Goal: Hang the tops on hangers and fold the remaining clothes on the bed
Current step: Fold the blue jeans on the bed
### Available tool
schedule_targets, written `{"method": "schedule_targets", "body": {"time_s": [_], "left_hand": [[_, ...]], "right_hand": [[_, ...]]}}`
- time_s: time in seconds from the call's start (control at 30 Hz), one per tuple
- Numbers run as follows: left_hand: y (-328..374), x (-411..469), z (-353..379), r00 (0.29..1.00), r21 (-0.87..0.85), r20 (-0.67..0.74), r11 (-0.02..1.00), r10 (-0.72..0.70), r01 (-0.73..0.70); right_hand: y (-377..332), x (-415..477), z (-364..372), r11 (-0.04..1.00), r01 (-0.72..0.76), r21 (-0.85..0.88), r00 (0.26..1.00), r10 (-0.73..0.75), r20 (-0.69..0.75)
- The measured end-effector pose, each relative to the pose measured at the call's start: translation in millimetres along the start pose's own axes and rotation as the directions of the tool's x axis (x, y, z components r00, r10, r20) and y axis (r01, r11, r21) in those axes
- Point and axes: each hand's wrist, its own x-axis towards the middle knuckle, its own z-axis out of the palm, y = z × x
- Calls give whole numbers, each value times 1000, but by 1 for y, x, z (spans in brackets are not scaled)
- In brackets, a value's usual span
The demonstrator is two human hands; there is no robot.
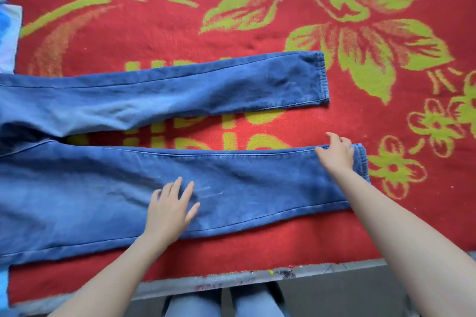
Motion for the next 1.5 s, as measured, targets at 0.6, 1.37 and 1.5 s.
{"method": "schedule_targets", "body": {"time_s": [0.6,1.37,1.5], "left_hand": [[-129,114,-36,963,154,-22,951,-270,270],[-158,104,-57,883,369,271,889,-382,271],[-151,96,-65,782,335,312,833,-539,440]], "right_hand": [[-91,98,31,581,484,-654,789,-614,38],[-45,68,12,576,522,-629,806,-575,142],[-75,51,38,390,672,-629,704,-601,380]]}}
